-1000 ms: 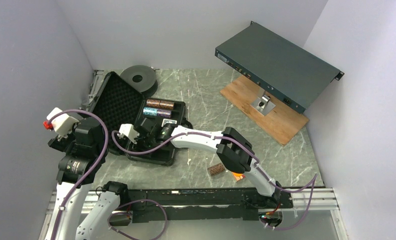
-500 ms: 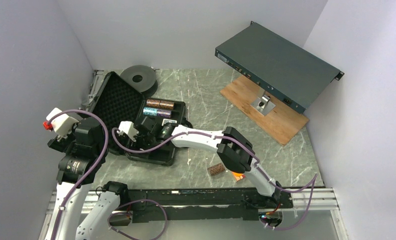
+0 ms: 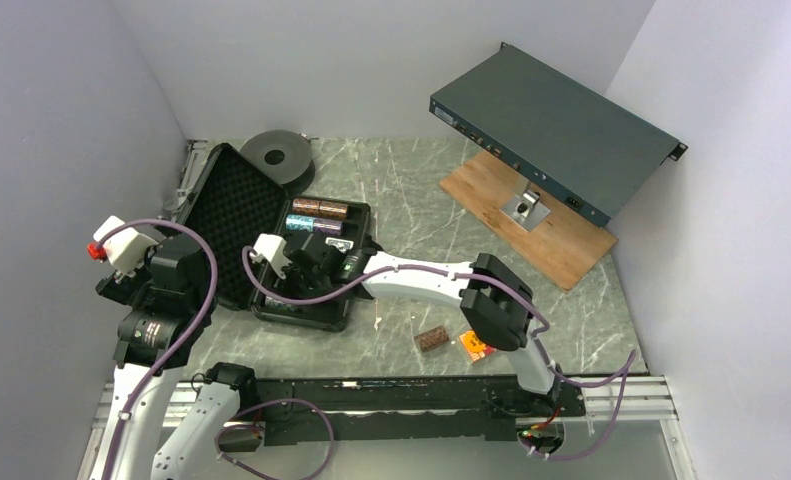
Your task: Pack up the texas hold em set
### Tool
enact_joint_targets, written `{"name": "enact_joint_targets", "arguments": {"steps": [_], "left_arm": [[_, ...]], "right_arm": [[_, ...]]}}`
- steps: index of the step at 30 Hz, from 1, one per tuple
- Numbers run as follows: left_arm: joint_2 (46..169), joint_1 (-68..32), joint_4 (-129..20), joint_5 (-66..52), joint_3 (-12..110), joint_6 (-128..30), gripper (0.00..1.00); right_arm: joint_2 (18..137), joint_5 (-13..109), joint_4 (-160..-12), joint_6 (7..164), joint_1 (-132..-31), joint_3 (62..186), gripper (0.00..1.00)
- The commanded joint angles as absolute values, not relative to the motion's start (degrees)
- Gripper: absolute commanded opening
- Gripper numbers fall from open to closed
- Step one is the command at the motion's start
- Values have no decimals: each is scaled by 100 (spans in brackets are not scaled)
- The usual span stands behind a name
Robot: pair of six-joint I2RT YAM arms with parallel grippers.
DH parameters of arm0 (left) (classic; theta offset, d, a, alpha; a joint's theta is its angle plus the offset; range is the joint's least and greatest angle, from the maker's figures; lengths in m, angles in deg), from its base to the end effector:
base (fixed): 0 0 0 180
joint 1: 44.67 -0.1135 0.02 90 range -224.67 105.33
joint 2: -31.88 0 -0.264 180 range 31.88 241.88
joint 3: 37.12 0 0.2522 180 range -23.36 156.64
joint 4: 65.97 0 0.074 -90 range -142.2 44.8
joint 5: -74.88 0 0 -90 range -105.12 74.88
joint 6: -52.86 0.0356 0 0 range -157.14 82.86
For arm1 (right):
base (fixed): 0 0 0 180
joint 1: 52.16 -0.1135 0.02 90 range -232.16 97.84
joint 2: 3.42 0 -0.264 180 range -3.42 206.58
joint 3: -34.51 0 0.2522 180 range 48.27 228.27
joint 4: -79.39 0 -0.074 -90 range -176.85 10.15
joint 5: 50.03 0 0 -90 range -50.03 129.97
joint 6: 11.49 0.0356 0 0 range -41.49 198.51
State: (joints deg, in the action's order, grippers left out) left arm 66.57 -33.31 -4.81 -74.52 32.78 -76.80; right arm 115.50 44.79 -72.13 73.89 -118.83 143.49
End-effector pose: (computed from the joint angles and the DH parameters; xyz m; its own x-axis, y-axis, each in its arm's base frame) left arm 0.0961 0.0120 0.3689 0.0900 -0.3495 -0.9326 -0.7808 0.5566 -0.2839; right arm 0.1881 0.4436 0.2330 -0.1695 -0.5957 -0.7851 -0.9578 0.2871 -0.0111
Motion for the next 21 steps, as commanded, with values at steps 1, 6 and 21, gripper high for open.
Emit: {"name": "enact_joint_targets", "arguments": {"steps": [1,6,21], "left_arm": [[6627,-3306,-732,-7505,3223,-7567,100],[6599,-3306,-704,-7562,3219,-7579,100],[6536,-3306,-750,-7613,3167,-7543,100]], "right_arm": [[11023,4351,-7554,7719,-11845,13799,42],[10871,4394,-7595,7836,-11843,13416,22],[11179,4628,-7601,8009,-11842,13649,4]]}}
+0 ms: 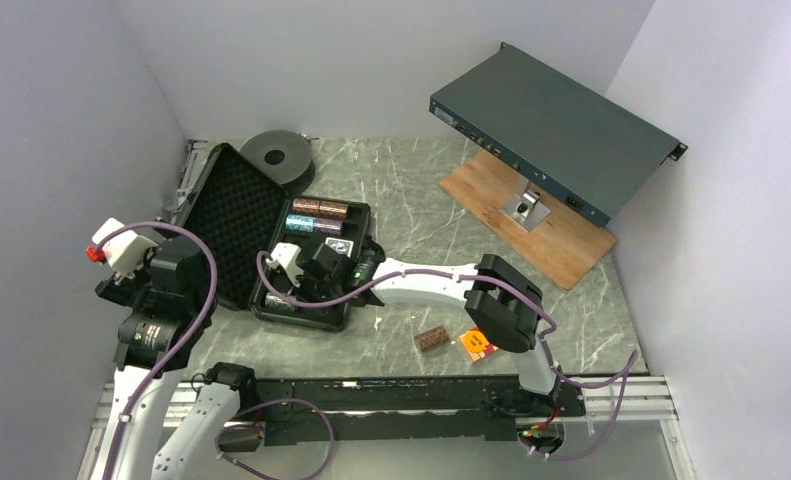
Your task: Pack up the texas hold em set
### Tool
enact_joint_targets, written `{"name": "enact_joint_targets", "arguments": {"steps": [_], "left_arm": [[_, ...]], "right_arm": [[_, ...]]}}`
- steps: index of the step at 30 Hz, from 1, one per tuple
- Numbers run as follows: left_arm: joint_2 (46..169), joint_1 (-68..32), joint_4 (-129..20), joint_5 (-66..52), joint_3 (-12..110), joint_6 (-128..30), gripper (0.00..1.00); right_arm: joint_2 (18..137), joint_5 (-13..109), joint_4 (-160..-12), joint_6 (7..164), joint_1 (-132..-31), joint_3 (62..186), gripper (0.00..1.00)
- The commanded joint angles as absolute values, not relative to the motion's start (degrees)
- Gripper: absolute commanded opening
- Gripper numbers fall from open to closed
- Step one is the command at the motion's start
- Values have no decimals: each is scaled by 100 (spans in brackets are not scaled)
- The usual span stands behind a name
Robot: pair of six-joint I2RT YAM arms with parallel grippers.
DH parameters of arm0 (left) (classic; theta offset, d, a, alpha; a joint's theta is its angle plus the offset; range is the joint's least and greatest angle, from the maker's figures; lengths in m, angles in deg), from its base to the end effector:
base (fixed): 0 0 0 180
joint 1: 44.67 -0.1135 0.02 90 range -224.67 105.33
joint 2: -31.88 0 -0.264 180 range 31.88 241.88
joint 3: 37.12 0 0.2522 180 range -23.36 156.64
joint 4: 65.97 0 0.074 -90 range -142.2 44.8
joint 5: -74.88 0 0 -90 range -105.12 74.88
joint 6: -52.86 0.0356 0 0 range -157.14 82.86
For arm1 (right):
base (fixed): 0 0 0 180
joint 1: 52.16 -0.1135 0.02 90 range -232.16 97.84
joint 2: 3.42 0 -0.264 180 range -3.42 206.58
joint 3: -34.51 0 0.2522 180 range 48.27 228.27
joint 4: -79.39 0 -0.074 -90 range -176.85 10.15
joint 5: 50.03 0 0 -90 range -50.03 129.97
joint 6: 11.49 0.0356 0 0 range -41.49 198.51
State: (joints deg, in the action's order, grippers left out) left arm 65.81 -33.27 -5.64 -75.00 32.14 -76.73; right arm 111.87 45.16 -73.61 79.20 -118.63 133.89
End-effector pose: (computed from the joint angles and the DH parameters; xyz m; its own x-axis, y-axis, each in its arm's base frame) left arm 0.0943 0.0124 0.3679 0.1073 -0.3479 -0.9314 -0.7798 0.5517 -0.2959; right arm 0.1789 0.4189 0.2085 -0.2831 -0.6201 -0.7316 -0.9362 0.3443 0.0704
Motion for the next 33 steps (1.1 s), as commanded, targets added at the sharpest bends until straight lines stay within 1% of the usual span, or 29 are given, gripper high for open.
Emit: {"name": "enact_joint_targets", "arguments": {"steps": [1,2,4,18,33], "left_arm": [[6532,-3306,-755,-7604,3161,-7532,100],[6528,-3306,-756,-7603,3157,-7531,100],[6527,-3306,-753,-7614,3157,-7530,100],[6510,-3298,-756,-7599,3157,-7522,100],[6503,-3298,-798,-7584,3130,-7479,100]], "right_arm": [[11207,4644,-7601,8009,-11843,13668,4],[11221,4662,-7608,8013,-11843,13687,4],[11257,4678,-7644,8033,-11842,13710,0],[11609,4985,-7538,8006,-11833,14188,0],[11909,5043,-7498,7965,-11843,14592,0]]}}
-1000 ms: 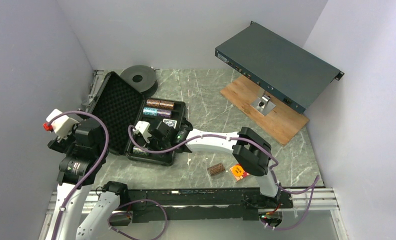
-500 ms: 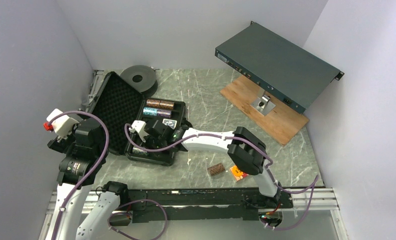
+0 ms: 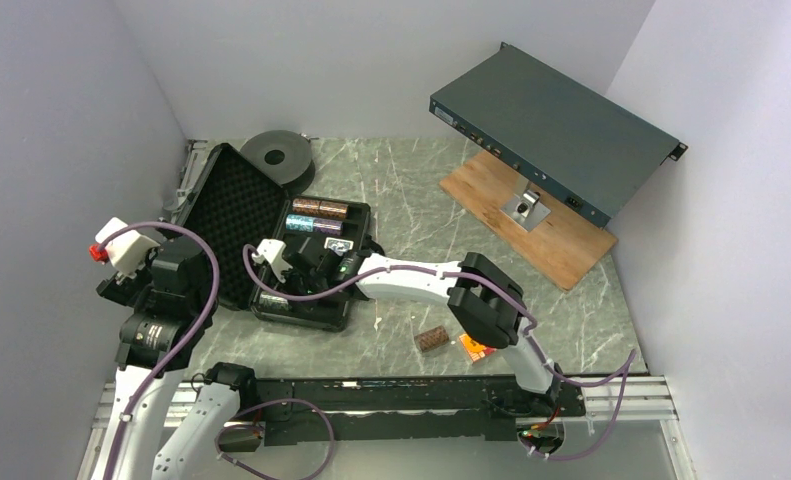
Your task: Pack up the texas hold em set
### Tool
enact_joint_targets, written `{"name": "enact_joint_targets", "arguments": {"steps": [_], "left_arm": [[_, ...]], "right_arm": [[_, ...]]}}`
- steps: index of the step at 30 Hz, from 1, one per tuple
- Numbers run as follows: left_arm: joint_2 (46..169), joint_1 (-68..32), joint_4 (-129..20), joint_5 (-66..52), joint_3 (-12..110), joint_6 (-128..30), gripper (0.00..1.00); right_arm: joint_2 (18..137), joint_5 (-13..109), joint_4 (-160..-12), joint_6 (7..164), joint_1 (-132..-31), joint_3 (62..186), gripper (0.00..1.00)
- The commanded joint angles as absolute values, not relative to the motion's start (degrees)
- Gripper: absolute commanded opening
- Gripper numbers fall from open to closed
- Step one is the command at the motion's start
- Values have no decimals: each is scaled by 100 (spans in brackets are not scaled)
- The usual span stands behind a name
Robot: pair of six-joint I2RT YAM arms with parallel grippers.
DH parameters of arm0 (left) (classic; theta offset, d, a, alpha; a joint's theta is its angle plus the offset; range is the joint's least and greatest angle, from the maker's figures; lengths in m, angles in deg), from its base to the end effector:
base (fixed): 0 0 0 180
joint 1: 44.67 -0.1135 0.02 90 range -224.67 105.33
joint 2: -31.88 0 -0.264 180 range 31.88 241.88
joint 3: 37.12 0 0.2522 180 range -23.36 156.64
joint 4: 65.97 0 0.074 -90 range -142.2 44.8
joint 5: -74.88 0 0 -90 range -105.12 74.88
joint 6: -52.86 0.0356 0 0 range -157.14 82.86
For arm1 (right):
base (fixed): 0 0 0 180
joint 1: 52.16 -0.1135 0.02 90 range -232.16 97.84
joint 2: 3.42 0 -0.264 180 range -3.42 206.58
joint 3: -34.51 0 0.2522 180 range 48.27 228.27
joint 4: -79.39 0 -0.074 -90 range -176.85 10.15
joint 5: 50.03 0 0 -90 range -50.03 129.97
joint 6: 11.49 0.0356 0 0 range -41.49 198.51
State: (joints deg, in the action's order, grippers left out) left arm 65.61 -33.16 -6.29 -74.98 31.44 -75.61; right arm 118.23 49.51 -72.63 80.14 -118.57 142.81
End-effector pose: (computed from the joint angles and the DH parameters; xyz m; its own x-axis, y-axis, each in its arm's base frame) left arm 0.0951 0.0120 0.3655 0.0936 -0.3378 -0.9365 -0.7798 0.5600 -0.2800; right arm 0.1890 0.4476 0.2079 -0.2913 -0.5970 -0.7475 -0.9457 0.2977 0.1308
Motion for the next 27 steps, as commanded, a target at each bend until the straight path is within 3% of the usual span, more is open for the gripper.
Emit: {"name": "enact_joint_targets", "arguments": {"steps": [1,19,24,27], "left_arm": [[6501,-3298,-799,-7577,3130,-7477,100],[6485,-3298,-852,-7589,3104,-7406,100],[6483,-3297,-839,-7554,3122,-7419,100],[6476,-3298,-839,-7537,3126,-7415,100]], "right_arm": [[11926,5055,-7505,7965,-11843,14616,0],[12022,5055,-7291,7957,-11843,14843,0],[11654,4775,-7233,7924,-11843,14824,20],[11501,4435,-7165,7940,-11842,14890,45]]}}
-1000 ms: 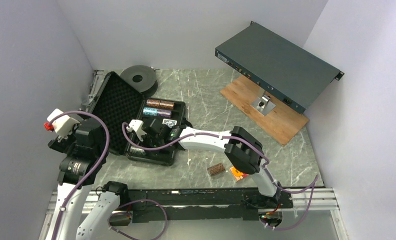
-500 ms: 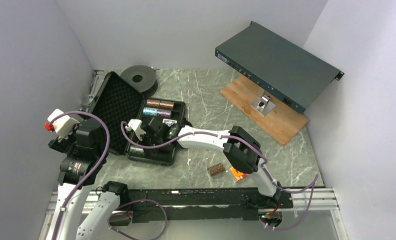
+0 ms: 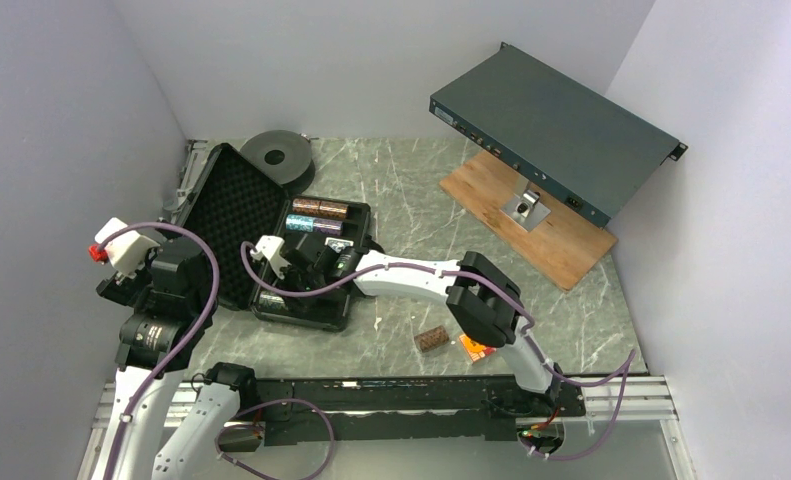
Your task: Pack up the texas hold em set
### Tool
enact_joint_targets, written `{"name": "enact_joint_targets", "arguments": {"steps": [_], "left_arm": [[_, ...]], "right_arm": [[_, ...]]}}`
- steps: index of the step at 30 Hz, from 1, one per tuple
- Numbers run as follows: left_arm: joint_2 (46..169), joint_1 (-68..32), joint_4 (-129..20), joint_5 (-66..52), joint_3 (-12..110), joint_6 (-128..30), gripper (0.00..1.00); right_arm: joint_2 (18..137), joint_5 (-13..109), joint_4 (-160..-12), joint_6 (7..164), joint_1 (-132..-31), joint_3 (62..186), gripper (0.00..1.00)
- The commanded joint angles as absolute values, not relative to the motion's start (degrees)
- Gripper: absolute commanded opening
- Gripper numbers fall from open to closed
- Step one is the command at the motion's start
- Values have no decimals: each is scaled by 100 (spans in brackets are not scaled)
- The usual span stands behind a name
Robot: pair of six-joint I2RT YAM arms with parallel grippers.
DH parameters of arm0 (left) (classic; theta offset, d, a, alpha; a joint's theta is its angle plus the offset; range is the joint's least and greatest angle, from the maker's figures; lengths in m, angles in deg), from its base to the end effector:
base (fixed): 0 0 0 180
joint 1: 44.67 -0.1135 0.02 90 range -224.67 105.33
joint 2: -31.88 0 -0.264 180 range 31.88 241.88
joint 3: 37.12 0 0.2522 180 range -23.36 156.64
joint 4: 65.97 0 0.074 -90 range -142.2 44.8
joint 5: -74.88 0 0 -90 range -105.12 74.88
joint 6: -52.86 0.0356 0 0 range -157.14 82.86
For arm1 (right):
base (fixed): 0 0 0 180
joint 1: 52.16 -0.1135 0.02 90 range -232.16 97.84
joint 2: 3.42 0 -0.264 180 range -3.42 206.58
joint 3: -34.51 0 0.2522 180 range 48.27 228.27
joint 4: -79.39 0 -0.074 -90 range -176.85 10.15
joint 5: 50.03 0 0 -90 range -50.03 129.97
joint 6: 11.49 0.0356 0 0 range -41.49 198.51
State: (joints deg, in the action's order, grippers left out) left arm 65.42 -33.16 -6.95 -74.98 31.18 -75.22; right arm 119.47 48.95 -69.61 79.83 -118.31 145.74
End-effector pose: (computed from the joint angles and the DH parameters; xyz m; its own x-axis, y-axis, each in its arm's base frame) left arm 0.0952 0.0120 0.3654 0.0978 -0.3360 -0.9368 -0.7776 0.5617 -0.2826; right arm 0.1933 0.4510 0.2102 -0.2958 -0.6128 -0.7328 -0.9432 0.3086 0.1227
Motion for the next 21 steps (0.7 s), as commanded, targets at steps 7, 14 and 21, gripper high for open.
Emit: {"name": "enact_joint_targets", "arguments": {"steps": [7,14,21], "left_arm": [[6475,-3298,-925,-7351,3150,-7173,100],[6442,-3298,-1038,-7072,3184,-6704,100],[6406,-3298,-1233,-6419,3176,-6119,100]], "right_arm": [[11125,3363,-6945,8180,-11842,14934,63],[10473,2179,-6697,8750,-11822,14617,85],[9741,2086,-6215,9176,-11784,13840,87]]}}
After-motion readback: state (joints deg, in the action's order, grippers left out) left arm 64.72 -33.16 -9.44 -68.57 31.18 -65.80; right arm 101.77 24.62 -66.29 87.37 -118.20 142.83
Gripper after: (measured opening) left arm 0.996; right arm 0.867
